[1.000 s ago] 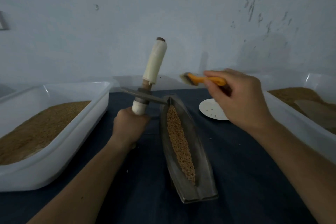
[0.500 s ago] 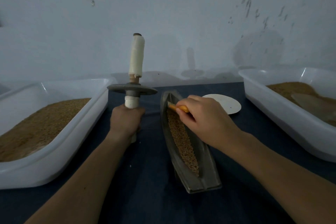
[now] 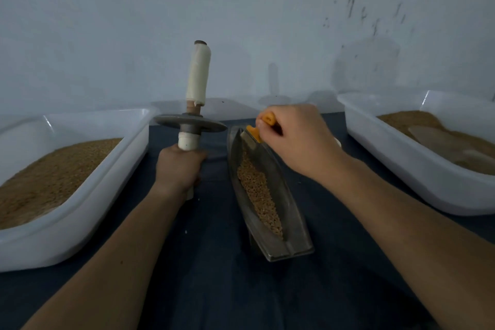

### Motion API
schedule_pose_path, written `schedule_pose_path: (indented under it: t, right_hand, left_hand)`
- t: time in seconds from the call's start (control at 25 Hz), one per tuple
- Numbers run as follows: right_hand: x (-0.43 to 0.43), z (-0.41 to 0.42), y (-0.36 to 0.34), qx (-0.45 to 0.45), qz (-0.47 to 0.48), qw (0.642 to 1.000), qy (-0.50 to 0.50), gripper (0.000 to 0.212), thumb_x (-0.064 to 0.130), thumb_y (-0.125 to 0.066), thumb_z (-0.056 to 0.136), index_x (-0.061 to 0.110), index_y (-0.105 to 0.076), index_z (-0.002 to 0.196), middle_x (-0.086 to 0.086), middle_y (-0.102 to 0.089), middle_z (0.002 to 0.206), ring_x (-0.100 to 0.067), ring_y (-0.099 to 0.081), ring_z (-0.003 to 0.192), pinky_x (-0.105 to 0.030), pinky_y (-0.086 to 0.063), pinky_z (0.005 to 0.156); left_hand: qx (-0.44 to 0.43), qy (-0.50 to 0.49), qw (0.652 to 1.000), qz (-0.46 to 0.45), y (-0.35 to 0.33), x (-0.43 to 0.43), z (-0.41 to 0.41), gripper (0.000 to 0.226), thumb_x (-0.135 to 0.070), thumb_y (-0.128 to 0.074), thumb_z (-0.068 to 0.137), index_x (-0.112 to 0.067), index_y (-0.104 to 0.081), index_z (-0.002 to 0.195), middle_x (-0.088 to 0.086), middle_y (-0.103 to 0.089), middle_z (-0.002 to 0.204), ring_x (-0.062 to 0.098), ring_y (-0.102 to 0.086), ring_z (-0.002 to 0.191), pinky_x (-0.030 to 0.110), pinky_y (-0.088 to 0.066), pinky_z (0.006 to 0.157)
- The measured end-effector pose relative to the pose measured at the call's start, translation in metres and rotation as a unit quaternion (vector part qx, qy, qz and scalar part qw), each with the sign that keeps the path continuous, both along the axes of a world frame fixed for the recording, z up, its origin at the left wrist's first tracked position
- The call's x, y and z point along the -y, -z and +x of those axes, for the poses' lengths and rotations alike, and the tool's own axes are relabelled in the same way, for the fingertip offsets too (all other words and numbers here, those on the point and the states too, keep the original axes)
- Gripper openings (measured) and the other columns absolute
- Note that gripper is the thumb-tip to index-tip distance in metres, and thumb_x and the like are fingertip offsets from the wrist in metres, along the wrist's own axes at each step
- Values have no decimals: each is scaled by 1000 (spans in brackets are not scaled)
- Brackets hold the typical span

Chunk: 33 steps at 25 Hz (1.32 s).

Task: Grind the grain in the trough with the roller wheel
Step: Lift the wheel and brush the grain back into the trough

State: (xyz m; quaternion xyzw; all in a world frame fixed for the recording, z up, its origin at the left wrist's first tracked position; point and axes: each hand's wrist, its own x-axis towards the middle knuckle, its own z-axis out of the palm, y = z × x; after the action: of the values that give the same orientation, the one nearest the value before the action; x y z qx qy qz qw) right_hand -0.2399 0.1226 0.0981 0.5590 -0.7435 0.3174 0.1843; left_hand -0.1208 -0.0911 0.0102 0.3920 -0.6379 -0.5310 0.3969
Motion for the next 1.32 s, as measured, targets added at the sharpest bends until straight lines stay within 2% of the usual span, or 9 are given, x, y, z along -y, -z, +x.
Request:
schedule_pose_path:
  t: [0.12,0.2,0.48,0.64,0.8,0.96,1.12,1.2,1.32]
  right_hand:
    - [3,-2,11,3,64,998,-19,30,30,-53,103,12,-70,87,1,-66,74,-11,-61,68,-36,-52,70]
    - [-7,3,17,16,74,997,-31,28,32,-56,101,16,-69,82,5,-64,70,-8,-59,65,-23,-46,61]
    - [-72,47,-31,64,-60,995,-49,26,33,-59,96,18,-73,80,13,-61,63,-1,-53,49,-6,-36,45]
    - [-99,78,-50,83,0,996,-41,28,42,-62,87,26,-67,65,15,-54,47,-2,-51,40,-6,-33,38]
    - [-89,91,-30,72,58,996,6,29,37,-54,84,22,-59,60,15,-51,45,0,-54,47,-7,-38,47]
    - [-72,80,-9,71,66,995,15,25,28,-58,94,21,-63,70,7,-61,63,-7,-59,61,-17,-42,57]
    - [-84,74,-28,26,-31,999,27,26,28,-63,90,20,-66,66,24,-58,59,0,-56,54,-4,-37,51]
    - [-91,79,-38,-2,-42,999,20,28,32,-63,89,21,-63,62,23,-59,64,1,-56,56,-1,-36,51]
    - [-90,89,-36,4,-2,1000,13,33,39,-53,85,21,-56,58,10,-57,53,-4,-57,54,-6,-42,56]
  left_hand:
    - [-3,-1,1000,-1,0,-1,1,15,-17,-71,66,-11,-63,77,6,-55,52,19,-49,42,30,-42,45]
    - [-7,4,1000,-1,-1,-2,1,14,-16,-71,66,-11,-61,75,5,-53,50,18,-47,41,30,-41,46]
    - [2,10,1000,-8,-3,-4,1,13,-16,-72,68,-11,-64,78,4,-55,51,18,-50,43,30,-43,48]
    - [5,14,1000,-9,-3,-4,1,14,-17,-72,66,-12,-64,77,4,-55,51,19,-50,45,30,-43,48]
    - [1,12,1000,-9,-3,-5,1,14,-17,-71,66,-12,-62,75,5,-55,52,19,-50,45,31,-43,48]
    - [3,10,1000,-4,-3,-4,1,16,-17,-71,68,-10,-64,80,5,-56,53,18,-51,44,31,-45,49]
    - [0,12,1000,2,-3,-4,1,16,-16,-71,68,-10,-64,80,5,-55,53,19,-50,44,31,-44,48]
    - [4,15,1000,0,-3,-4,0,16,-16,-71,68,-10,-64,82,5,-56,54,19,-50,45,31,-44,48]
    - [2,20,1000,-2,-3,-5,1,16,-16,-72,69,-11,-63,82,4,-56,53,18,-51,45,30,-44,48]
